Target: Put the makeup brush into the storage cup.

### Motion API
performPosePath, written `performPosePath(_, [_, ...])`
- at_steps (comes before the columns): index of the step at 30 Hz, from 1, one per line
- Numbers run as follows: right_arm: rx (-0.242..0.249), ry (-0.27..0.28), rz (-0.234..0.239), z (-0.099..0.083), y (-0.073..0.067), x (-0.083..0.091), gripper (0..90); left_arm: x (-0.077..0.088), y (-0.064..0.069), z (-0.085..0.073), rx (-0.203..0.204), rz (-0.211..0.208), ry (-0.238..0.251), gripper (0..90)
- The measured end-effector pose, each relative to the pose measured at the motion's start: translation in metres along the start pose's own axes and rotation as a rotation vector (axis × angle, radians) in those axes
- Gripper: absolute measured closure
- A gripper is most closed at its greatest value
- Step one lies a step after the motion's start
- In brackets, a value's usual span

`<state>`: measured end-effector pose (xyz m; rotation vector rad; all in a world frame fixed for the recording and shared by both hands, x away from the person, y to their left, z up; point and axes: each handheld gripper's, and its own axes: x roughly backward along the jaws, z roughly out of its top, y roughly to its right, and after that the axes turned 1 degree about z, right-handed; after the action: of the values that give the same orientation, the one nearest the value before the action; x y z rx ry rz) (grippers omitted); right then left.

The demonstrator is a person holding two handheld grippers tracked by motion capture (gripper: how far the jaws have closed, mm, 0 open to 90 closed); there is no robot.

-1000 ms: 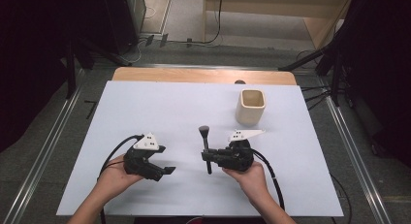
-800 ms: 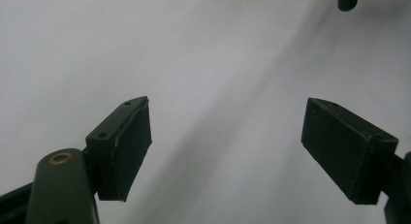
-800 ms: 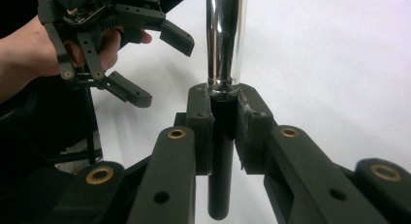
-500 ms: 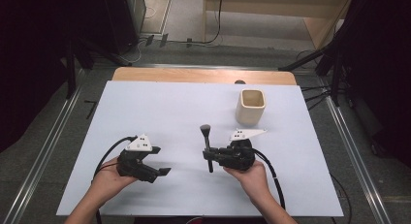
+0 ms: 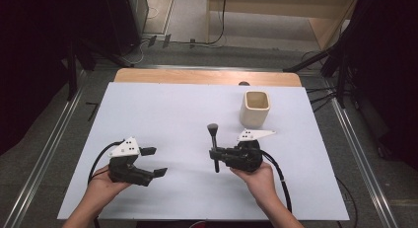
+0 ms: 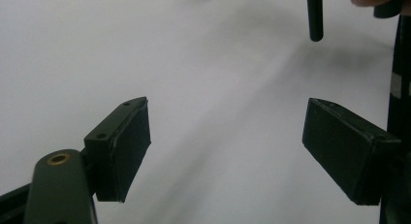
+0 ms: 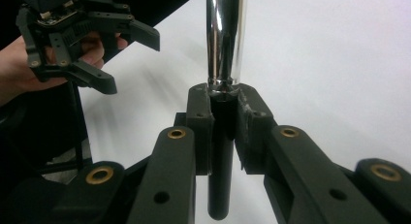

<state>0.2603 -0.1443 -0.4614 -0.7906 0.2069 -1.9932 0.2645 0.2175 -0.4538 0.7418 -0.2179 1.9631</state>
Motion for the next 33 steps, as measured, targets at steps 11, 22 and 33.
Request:
performPosePath(11, [0.019,0.020,-0.043,0.005,0.002,0.006,79.5,-0.002,-0.004,-0.002,0.011,0.001,0.013,17.8])
performPosePath(22, [0.058,0.007,-0.096,0.019,0.003,0.012,79.5,-0.002,-0.004,-0.002,0.013,-0.003,0.018,17.8])
performPosePath(33, [0.050,0.035,-0.122,0.030,0.013,0.018,79.4,-0.002,-0.004,-0.002,0.014,-0.006,0.020,17.8])
